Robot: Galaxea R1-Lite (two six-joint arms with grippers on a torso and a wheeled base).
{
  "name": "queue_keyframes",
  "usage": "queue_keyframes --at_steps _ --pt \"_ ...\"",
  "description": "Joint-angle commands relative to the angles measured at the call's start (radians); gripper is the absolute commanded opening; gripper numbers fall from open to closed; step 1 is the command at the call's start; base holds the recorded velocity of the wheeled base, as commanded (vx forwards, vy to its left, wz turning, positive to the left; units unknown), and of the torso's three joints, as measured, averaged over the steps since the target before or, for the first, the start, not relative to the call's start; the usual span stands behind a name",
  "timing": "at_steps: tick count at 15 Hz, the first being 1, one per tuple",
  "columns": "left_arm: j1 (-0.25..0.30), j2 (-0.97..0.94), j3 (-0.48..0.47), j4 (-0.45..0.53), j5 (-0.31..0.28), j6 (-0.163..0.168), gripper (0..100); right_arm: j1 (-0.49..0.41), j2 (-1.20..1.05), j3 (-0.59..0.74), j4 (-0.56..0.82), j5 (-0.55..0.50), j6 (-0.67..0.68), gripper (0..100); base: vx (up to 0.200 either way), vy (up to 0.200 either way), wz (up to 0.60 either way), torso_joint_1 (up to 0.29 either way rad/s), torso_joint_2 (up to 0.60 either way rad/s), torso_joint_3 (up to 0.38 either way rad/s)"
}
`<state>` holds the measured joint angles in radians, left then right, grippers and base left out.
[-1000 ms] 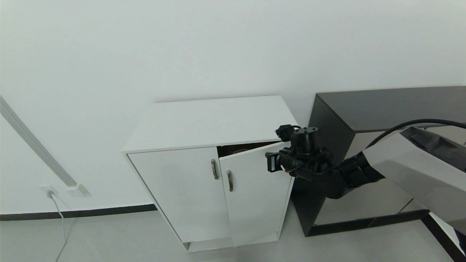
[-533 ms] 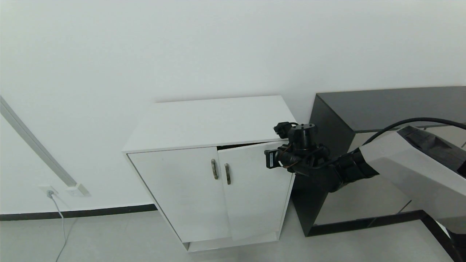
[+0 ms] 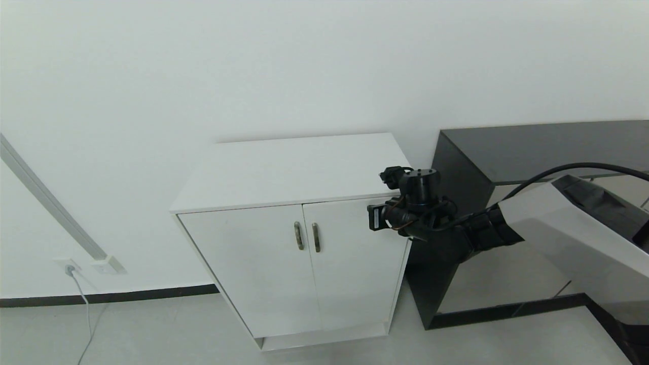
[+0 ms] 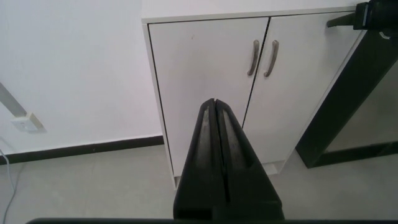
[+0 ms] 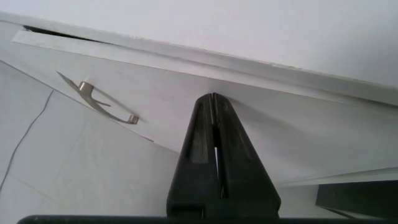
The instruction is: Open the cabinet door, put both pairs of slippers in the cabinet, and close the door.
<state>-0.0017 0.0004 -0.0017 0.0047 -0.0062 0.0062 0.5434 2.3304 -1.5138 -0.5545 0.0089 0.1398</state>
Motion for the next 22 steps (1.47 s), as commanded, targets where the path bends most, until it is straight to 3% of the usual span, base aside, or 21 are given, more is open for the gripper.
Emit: queue_keyframes --at_steps 1,14,18,19,22 --pt "0.0 0.001 0.0 0.0 0.0 0.0 0 0.0 0.009 -0.011 -0.001 -0.006 0.0 0 0.0 0.0 0.0 0.0 0.0 0.0" --pt "0.0 0.001 0.0 0.0 0.0 0.0 0 -0.01 0.021 -0.016 -0.004 -0.006 -0.005 0 0.0 0.0 0.0 0.0 0.0 0.0" --pt "0.0 0.0 0.0 0.0 -0.001 0.001 0 0.023 -0.063 0.115 -0.055 -0.015 -0.023 0 0.0 0.0 0.0 0.0 0.0 0.0" --pt "0.0 0.001 0.0 0.0 -0.001 0.001 0 0.04 -0.111 0.199 -0.143 -0.043 -0.069 0 0.0 0.0 0.0 0.0 0.0 0.0" --pt "0.0 0.001 0.0 0.0 0.0 0.001 0 0.049 -0.201 0.314 -0.206 -0.099 -0.081 0 0.0 0.0 0.0 0.0 0.0 0.0"
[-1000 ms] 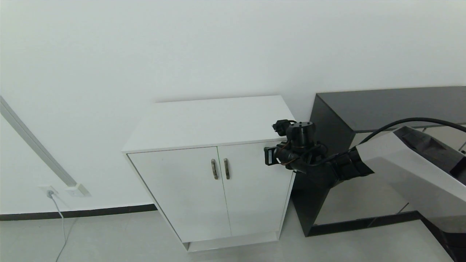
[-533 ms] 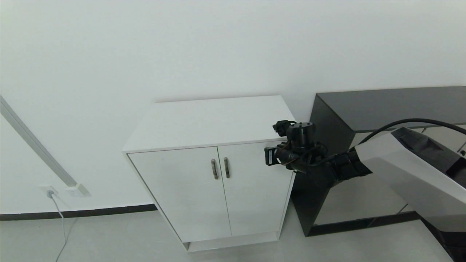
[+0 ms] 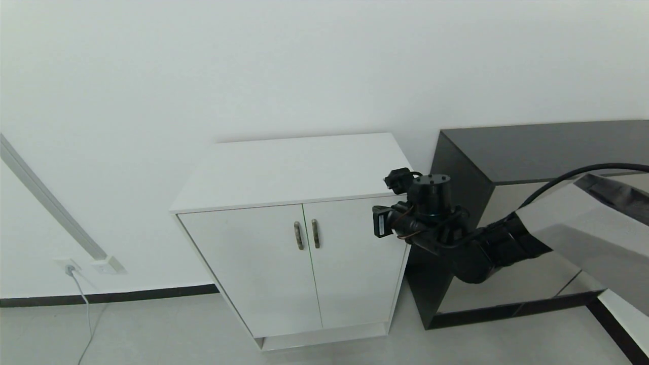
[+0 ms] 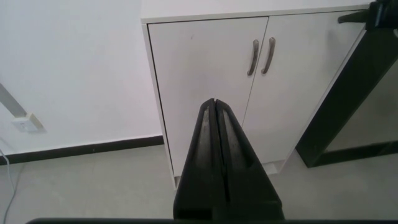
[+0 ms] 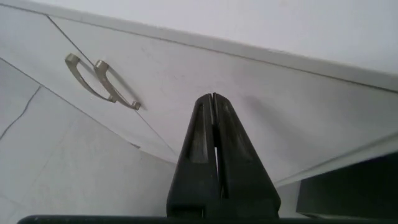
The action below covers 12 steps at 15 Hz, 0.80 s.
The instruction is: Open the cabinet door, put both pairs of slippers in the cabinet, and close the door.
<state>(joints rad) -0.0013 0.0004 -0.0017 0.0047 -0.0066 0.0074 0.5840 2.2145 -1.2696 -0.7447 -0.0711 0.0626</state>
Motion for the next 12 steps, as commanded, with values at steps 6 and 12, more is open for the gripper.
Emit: queue_keyframes --at_steps 6,12 --pt "0.0 0.001 0.0 0.0 0.0 0.0 0 -0.075 -0.314 0.444 -0.205 -0.197 -0.015 0 0.0 0.0 0.0 0.0 0.0 0.0" --pt "0.0 0.001 0.0 0.0 0.0 -0.001 0 -0.245 -0.582 0.774 -0.228 -0.329 -0.027 0 0.0 0.0 0.0 0.0 0.0 0.0"
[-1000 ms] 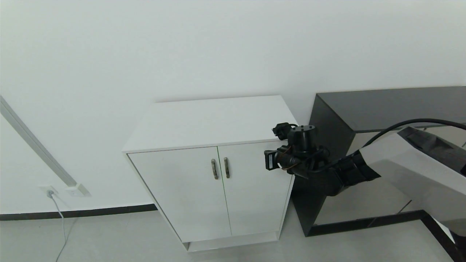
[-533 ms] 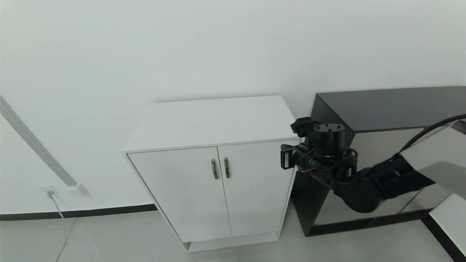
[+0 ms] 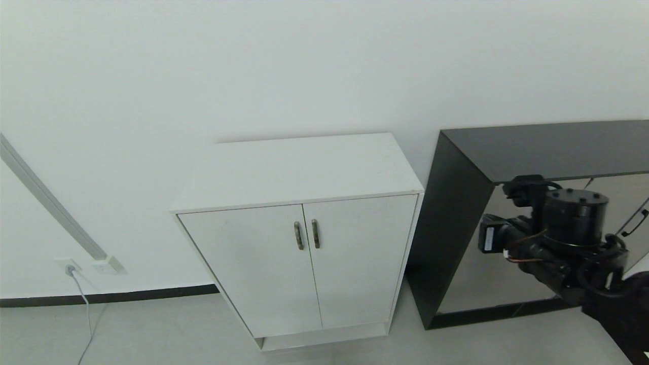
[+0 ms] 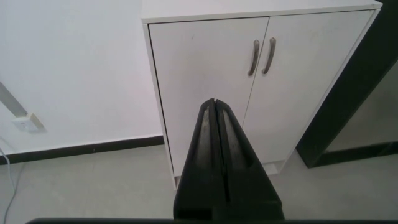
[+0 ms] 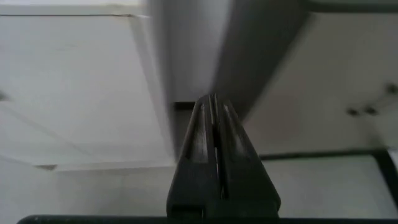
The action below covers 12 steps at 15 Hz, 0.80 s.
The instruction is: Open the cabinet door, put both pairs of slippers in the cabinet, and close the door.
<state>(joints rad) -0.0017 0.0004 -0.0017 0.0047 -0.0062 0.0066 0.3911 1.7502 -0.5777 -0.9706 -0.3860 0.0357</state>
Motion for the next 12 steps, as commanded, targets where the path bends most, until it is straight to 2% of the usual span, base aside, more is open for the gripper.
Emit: queue_keyframes --at_steps 1,6,10,12 --pt "0.0 0.001 0.0 0.0 0.0 0.0 0 -0.072 -0.181 0.168 -0.003 -0.014 0.0 0 0.0 0.0 0.0 0.0 0.0 0.0" --pt "0.0 0.001 0.0 0.0 0.002 -0.002 0 -0.07 -0.388 0.441 -0.002 -0.004 0.003 0 0.0 0.0 0.0 0.0 0.0 0.0" --pt "0.0 0.001 0.0 0.0 0.002 -0.002 0 -0.077 -0.531 0.578 0.003 -0.002 0.004 0 0.0 0.0 0.0 0.0 0.0 0.0" --pt "0.0 0.001 0.0 0.0 0.002 -0.002 0 -0.081 -0.638 0.578 0.113 0.002 0.021 0 0.0 0.0 0.0 0.0 0.0 0.0"
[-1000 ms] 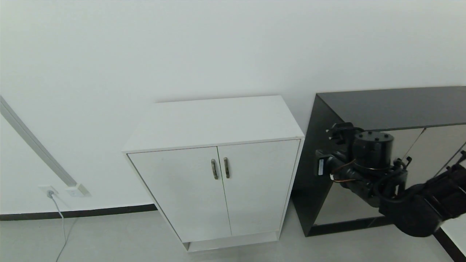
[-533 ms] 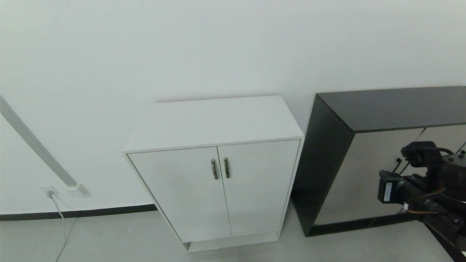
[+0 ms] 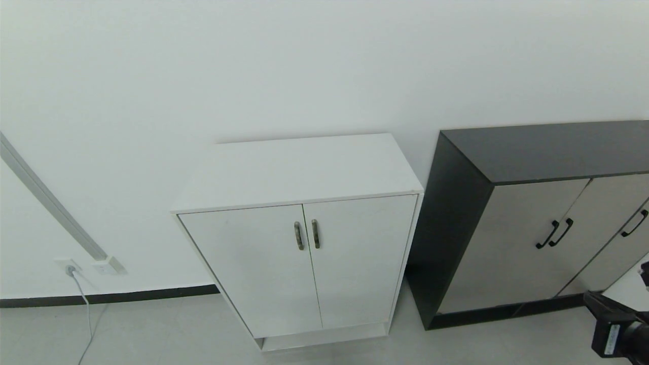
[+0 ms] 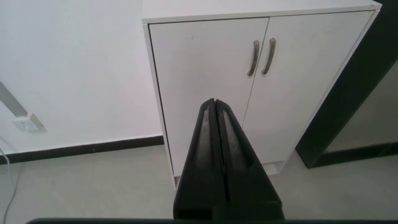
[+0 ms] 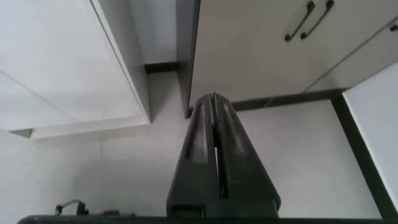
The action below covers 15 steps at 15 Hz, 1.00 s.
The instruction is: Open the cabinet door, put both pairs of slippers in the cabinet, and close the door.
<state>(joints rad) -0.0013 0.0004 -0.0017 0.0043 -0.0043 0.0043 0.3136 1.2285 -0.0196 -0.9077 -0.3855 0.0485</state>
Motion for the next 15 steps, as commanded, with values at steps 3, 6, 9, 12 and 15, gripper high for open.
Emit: queue_keyframes --at_steps 3,6,9,12,15 --pt "0.0 0.001 0.0 0.0 0.0 0.0 0 -0.001 -0.353 0.02 0.3 0.068 0.004 0 0.0 0.0 0.0 0.0 0.0 0.0" --pt "0.0 0.001 0.0 0.0 0.0 0.0 0 0.005 -0.597 0.02 0.578 0.172 -0.012 0 0.0 0.0 0.0 0.0 0.0 0.0" --pt "0.0 0.001 0.0 0.0 0.0 0.0 0 0.007 -0.802 0.02 0.834 0.297 -0.059 0 0.0 0.0 0.0 0.0 0.0 0.0" --pt "0.0 0.001 0.0 0.0 0.0 0.0 0 0.025 -0.902 0.018 0.866 0.341 -0.072 0 0.0 0.0 0.0 0.0 0.0 0.0" --pt "0.0 0.001 0.0 0.0 0.0 0.0 0 0.007 -0.986 0.02 0.908 0.445 -0.087 0 0.0 0.0 0.0 0.0 0.0 0.0"
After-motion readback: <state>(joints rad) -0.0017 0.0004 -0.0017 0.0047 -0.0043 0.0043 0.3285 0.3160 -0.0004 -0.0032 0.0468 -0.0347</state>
